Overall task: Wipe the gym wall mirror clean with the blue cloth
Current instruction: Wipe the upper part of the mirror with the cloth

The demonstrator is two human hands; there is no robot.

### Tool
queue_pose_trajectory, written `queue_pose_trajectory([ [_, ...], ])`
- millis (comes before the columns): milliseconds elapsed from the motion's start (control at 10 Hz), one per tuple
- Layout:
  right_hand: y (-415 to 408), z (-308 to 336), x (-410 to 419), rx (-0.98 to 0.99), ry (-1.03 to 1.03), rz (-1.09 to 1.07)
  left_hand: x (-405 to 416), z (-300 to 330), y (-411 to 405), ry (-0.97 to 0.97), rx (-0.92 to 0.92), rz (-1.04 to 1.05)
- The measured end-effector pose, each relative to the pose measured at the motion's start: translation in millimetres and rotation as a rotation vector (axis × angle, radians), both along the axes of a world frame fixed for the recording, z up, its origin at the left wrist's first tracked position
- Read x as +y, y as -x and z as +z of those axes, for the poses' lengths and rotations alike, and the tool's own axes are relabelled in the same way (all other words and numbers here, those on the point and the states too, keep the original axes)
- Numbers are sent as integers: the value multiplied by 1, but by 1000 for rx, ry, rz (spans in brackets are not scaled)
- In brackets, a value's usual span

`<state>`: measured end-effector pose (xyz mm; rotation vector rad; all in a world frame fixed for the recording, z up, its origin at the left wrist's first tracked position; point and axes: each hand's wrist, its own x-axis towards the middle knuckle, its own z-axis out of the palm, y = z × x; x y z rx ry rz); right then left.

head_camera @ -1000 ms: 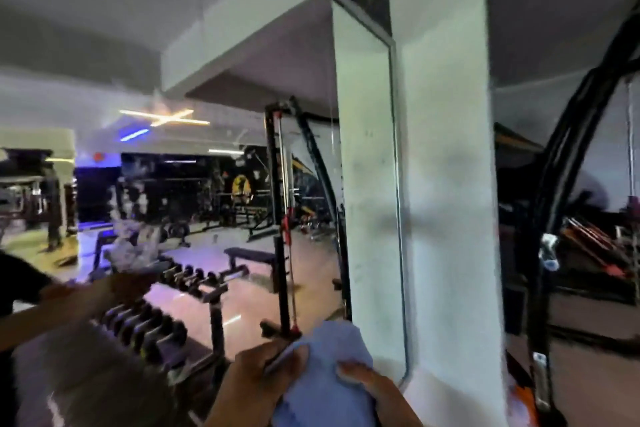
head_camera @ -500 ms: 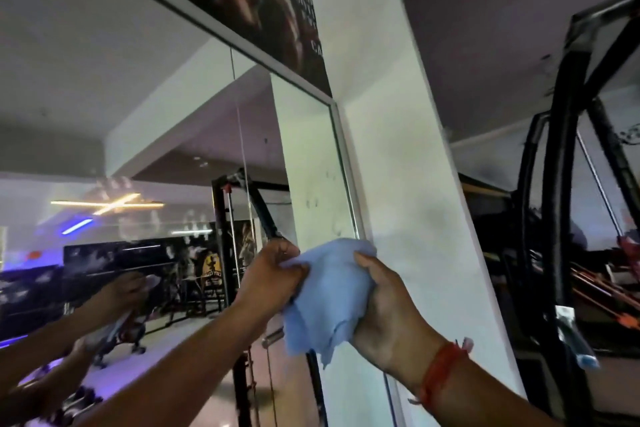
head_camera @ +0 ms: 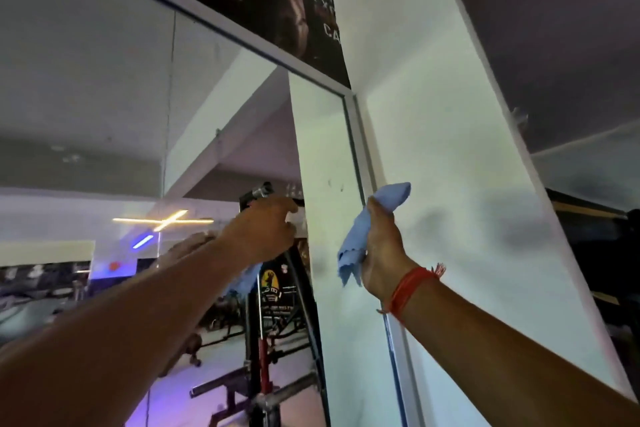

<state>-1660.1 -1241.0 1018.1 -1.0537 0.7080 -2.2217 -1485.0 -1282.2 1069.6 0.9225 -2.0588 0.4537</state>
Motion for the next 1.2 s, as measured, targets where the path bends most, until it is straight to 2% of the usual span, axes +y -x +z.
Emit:
queue_pose_trajectory([
  [200,60,25,-134,58,56,-28,-69,42,23,261,-345,440],
  [300,68,38,-186,127,104,-98,-109,61,26,459,-544,577],
  [400,74,61,-238,300,181,-323,-151,81,21,708,-747,677],
  [500,75,87,-281,566,204,-515,-182,99,21,858,-860,707],
  [600,68,95,-308,871,171,-601,-194,118,35,783,-844,726],
  [700,95,80,-336,1069,265,-752,-202,128,55,717,-843,765],
  [800,139,101,-360,969,377,-883,-208,135,63,724,-702,682],
  [900,134,150,-371,820,346,-914,-215,147,70,659,-660,670],
  [1000,123,152,-373,827,588,-770,-215,153,78,711,-526,644],
  [1100,168,115,-379,1060,827,-800,-221,153,85,677,-552,682],
  [1200,209,136,-404,1037,762,-904,-220,154,85,642,-526,719],
])
